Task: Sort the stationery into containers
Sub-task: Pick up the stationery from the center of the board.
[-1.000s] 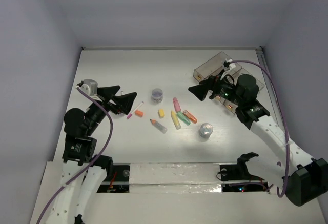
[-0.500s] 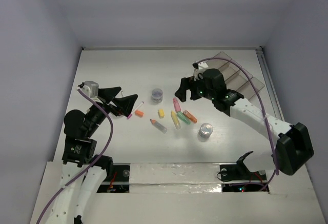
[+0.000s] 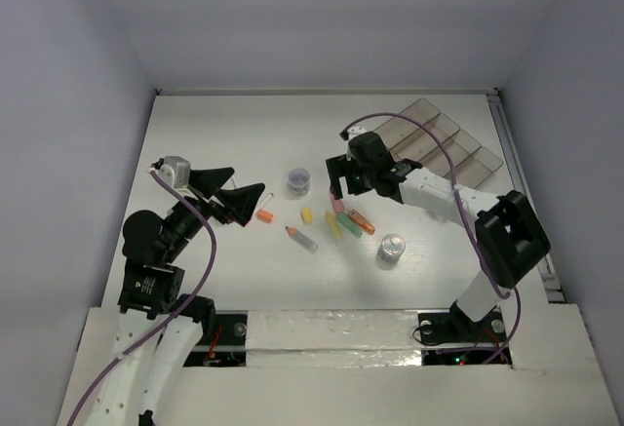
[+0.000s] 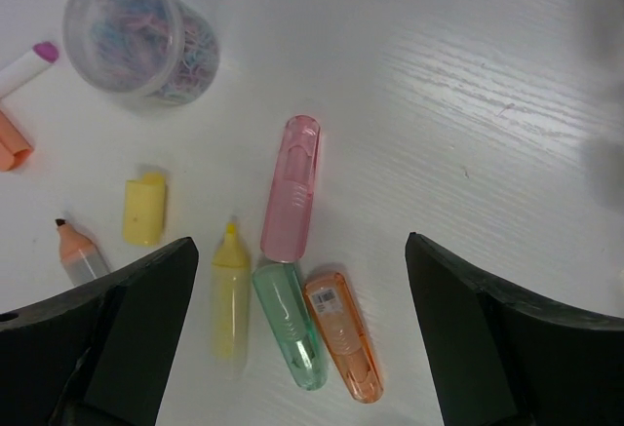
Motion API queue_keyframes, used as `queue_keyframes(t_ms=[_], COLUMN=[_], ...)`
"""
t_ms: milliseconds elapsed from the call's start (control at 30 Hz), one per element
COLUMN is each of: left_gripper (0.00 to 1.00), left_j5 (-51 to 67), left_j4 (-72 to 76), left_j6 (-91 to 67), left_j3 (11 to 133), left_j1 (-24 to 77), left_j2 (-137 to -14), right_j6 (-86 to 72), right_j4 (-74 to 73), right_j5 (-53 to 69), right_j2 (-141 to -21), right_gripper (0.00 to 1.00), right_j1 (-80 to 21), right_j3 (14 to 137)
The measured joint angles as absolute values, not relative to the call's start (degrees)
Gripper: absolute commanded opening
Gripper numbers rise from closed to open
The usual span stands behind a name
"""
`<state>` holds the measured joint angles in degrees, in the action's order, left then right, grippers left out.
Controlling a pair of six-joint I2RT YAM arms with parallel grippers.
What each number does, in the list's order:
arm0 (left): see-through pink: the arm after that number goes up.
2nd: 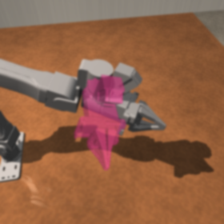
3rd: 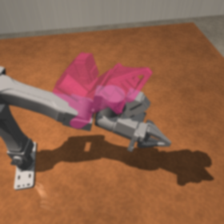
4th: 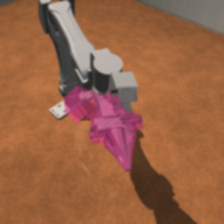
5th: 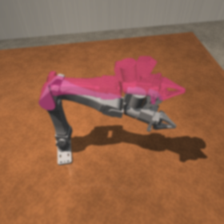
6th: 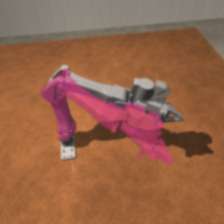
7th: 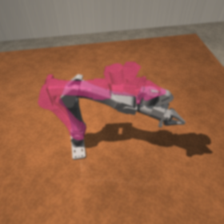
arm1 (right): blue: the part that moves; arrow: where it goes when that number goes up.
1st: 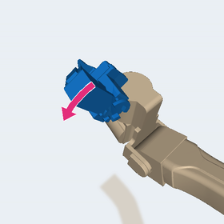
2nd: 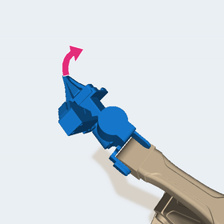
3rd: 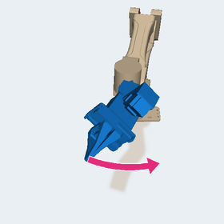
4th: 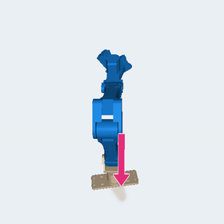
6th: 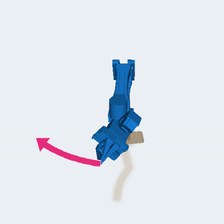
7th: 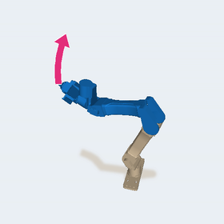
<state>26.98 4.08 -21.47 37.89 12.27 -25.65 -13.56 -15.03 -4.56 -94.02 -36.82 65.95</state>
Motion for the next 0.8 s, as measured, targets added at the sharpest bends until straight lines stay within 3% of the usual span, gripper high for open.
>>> queue_keyframes(t_ms=[533, 767, 800], left_gripper=[0.99, 0.99, 0.99], left_j5=[27.05, 27.2, 27.2], left_j4=[4.08, 4.08, 4.08], left_j6=[-21.47, -21.47, -21.45], left_j3=[37.87, 37.87, 37.87], left_j1=[12.43, 12.43, 12.43], left_j2=[-25.69, -25.69, -25.69], right_j6=[-13.32, -13.32, -13.23], right_j4=[-15.99, -16.08, -16.1], right_j5=[-5.78, -7.09, -7.64], right_j2=[-106.02, -111.0, -111.48], right_gripper=[0.86, 0.79, 0.74], right_j1=[-37.98, -38.48, -38.65], right_j3=[70.0, 73.06, 73.34])
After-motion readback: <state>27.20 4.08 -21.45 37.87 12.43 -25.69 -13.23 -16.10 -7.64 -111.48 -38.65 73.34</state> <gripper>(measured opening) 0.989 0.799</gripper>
